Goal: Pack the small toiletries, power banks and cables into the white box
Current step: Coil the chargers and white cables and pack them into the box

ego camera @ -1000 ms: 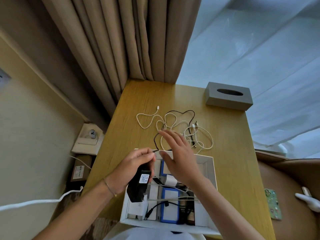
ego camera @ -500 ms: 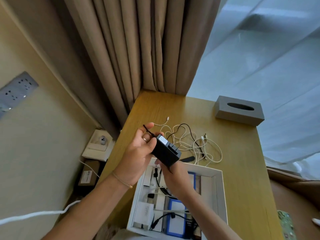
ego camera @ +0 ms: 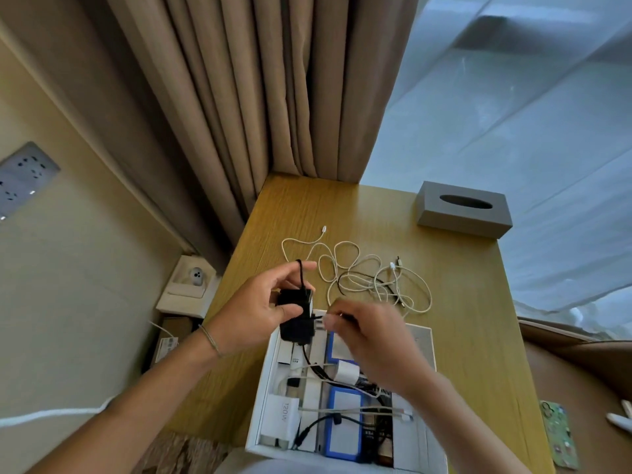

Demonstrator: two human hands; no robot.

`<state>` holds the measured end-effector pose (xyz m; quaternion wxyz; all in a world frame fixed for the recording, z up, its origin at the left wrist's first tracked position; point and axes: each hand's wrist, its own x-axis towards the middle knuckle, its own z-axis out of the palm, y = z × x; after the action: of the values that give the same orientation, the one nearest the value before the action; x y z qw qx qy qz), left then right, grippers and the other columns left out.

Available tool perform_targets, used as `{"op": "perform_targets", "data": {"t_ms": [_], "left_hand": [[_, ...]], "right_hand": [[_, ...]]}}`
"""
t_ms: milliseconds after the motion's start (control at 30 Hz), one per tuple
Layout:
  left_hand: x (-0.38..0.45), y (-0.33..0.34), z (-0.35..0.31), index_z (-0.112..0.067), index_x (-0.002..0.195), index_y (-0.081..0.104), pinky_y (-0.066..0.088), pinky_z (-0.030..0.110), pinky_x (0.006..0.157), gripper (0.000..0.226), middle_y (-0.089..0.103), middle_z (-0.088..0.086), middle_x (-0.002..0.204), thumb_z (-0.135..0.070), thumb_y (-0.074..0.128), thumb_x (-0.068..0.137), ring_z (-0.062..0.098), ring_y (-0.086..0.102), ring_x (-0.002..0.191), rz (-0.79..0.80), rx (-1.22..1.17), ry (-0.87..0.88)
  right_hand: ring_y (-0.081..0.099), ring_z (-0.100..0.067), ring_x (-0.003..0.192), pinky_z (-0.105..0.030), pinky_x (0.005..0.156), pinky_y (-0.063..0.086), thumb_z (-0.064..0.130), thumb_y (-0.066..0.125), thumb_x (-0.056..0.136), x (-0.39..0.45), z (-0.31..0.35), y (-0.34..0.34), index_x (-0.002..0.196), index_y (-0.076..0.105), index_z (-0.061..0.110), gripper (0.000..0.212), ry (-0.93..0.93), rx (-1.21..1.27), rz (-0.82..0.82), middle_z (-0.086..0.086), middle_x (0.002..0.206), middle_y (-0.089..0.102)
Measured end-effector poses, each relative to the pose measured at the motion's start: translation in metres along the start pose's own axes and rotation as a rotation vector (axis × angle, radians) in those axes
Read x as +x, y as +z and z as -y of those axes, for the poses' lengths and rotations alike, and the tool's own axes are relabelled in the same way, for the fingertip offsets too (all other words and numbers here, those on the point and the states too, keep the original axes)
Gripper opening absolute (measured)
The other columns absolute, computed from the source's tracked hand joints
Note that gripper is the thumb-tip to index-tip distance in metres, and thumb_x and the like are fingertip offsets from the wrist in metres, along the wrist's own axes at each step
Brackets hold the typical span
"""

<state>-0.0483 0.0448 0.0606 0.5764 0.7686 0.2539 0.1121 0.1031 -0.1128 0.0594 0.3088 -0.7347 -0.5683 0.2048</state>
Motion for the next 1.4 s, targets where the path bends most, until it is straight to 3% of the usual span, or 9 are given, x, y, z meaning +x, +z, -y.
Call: {"op": "perform_targets", "data": {"t_ms": [133,367,567,700,800,1033,1167,1267,1400], "left_hand": [[-0.004,-0.01,-0.004,-0.022,0.141,0.054,0.052,0.042,0.103,0.062,0.069,0.01,0.115,-0.003,0.07,0.084,0.031,0.063,0.112,0.141,-0.253,-0.001],[0.003,0.007,-0.025,-0.01,0.146,0.048,0.057,0.033,0.092,0.067,0.066,0.011,0.12,-0.005,0.067,0.081,0.023,0.065,0.111,0.042,-0.988,0.031],[0.023,0.027,-0.028,-0.017,0.144,0.048,0.052,0.038,0.102,0.063,0.071,0.006,0.118,0.013,0.058,0.09,0.022,0.064,0.12,-0.371,-0.624,0.048],[0.018,0.028,-0.012,-0.021,0.146,0.048,0.051,0.026,0.1,0.069,0.073,-0.003,0.114,0.011,0.064,0.087,0.013,0.065,0.116,-0.412,-0.238,0.073],[0.009,0.024,0.0,-0.024,0.145,0.05,0.053,0.031,0.101,0.069,0.072,-0.006,0.111,0.008,0.067,0.086,0.011,0.065,0.112,-0.318,-0.024,0.053],[-0.009,0.014,-0.009,-0.02,0.144,0.051,0.052,0.032,0.098,0.063,0.07,0.012,0.116,-0.003,0.067,0.085,0.018,0.064,0.109,0.065,-0.225,0.074],[-0.006,0.016,-0.023,-0.013,0.145,0.05,0.054,0.035,0.095,0.065,0.067,0.016,0.118,-0.001,0.066,0.083,0.029,0.062,0.115,-0.039,-0.611,0.077],[0.003,0.026,-0.033,-0.011,0.146,0.047,0.057,0.031,0.089,0.065,0.068,0.011,0.117,0.0,0.066,0.085,0.026,0.064,0.114,-0.159,-0.835,0.035],[0.014,0.039,-0.034,-0.018,0.141,0.052,0.055,0.031,0.097,0.062,0.072,0.002,0.114,0.01,0.062,0.087,0.015,0.067,0.111,-0.376,-0.631,-0.003]], "right_hand": [[0.06,-0.01,0.076,-0.021,0.07,0.048,0.035,0.059,0.093,0.016,-0.025,-0.026,0.086,0.069,0.019,0.02,-0.004,0.111,-0.146,0.009,0.076,0.067],[0.061,-0.014,0.07,-0.035,0.068,0.052,0.013,0.056,0.101,0.025,-0.037,0.019,0.08,0.062,0.029,0.027,0.193,0.303,-0.203,0.003,0.076,0.068],[0.055,-0.024,0.055,-0.037,0.053,0.042,0.025,0.041,0.108,0.008,0.008,0.072,0.098,0.067,0.023,0.028,0.188,0.331,0.012,0.004,0.062,0.056],[0.053,-0.008,0.057,-0.025,0.057,0.04,0.03,0.044,0.107,0.003,0.02,0.049,0.104,0.067,0.023,0.025,0.093,0.236,0.174,0.008,0.065,0.057],[0.056,-0.011,0.057,-0.032,0.058,0.046,0.025,0.048,0.105,0.003,0.015,0.011,0.095,0.067,0.025,0.021,0.069,0.111,0.218,0.005,0.07,0.064],[0.064,-0.023,0.071,-0.043,0.072,0.054,0.026,0.062,0.097,0.014,-0.026,-0.044,0.084,0.07,0.021,0.016,0.086,0.294,0.027,-0.004,0.076,0.068],[0.058,-0.033,0.073,-0.052,0.075,0.052,0.017,0.058,0.1,0.016,-0.039,-0.007,0.078,0.067,0.021,0.024,0.216,0.537,-0.108,-0.011,0.074,0.062],[0.058,-0.019,0.073,-0.046,0.078,0.053,0.017,0.051,0.104,0.007,-0.024,0.042,0.084,0.067,0.021,0.026,0.333,0.569,-0.052,-0.011,0.08,0.066],[0.062,-0.019,0.069,-0.033,0.064,0.05,0.024,0.04,0.107,-0.004,0.02,0.072,0.097,0.067,0.019,0.029,0.168,0.322,0.22,-0.005,0.08,0.066]]}}
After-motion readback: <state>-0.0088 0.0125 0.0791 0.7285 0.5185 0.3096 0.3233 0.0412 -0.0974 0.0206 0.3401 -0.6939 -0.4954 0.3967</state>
